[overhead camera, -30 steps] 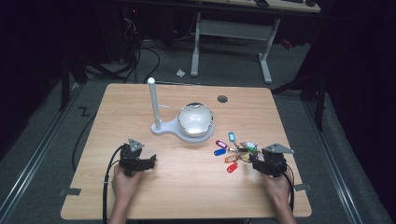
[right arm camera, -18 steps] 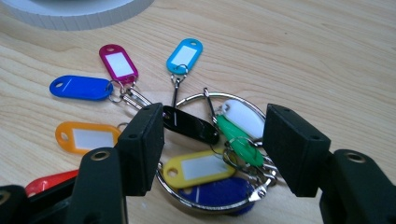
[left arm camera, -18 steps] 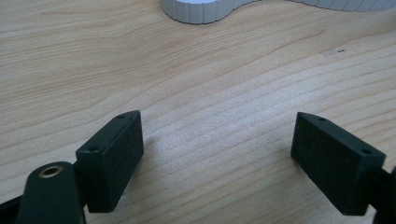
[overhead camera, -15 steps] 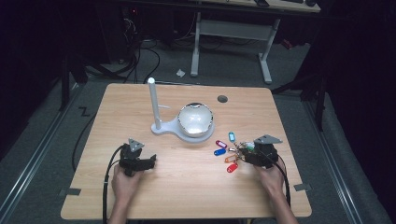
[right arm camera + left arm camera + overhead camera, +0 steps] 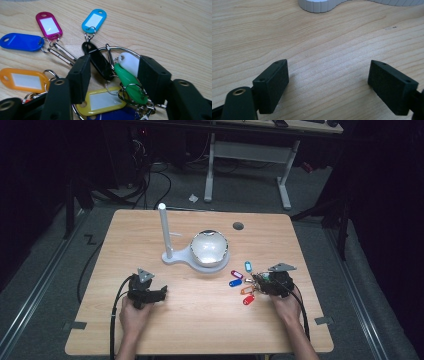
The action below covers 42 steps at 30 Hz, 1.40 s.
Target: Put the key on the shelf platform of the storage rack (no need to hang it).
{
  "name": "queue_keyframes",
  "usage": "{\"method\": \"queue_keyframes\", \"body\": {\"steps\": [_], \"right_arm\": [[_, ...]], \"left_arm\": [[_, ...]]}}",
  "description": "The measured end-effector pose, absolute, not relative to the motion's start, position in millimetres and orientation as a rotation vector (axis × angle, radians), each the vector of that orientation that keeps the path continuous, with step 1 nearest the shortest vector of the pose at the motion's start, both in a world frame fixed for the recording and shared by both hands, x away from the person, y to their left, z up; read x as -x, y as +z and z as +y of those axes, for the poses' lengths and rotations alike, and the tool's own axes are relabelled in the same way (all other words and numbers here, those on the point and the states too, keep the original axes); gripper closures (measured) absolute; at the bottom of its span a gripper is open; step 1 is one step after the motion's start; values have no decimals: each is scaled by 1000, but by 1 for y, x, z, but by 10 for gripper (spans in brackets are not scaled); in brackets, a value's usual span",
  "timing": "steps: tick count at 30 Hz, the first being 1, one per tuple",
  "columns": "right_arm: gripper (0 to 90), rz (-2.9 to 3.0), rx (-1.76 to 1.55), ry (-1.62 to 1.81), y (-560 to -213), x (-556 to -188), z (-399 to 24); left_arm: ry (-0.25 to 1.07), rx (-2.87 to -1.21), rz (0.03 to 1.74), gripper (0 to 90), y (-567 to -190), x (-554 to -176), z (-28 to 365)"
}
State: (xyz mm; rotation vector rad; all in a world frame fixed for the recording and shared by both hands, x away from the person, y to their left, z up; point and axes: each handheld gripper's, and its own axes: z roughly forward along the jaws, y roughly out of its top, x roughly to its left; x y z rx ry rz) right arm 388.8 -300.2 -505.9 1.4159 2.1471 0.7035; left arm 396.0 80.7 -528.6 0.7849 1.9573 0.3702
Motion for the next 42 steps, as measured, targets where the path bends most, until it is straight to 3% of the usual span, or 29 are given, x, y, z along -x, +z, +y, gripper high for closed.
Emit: {"method": "queue_keyframes", "body": {"steps": [12, 18, 21, 29, 42], "right_arm": [[698, 2156, -1492, 771, -511, -396, -310], [735, 2162, -1485, 769, -511, -397, -312], [820, 2174, -1456, 762, -510, -395, -310], [823, 2188, -1428, 753, -509, -393, -309], [823, 2109, -1369, 980, -455, -375, -324]], "left_arm": [[370, -786, 1957, 174, -529, -396, 81], [370, -784, 1958, 174, -529, -396, 81], [369, -784, 1958, 174, -529, -396, 81], [370, -785, 1957, 174, -529, -396, 81], [370, -785, 1957, 174, -529, -396, 81]]}}
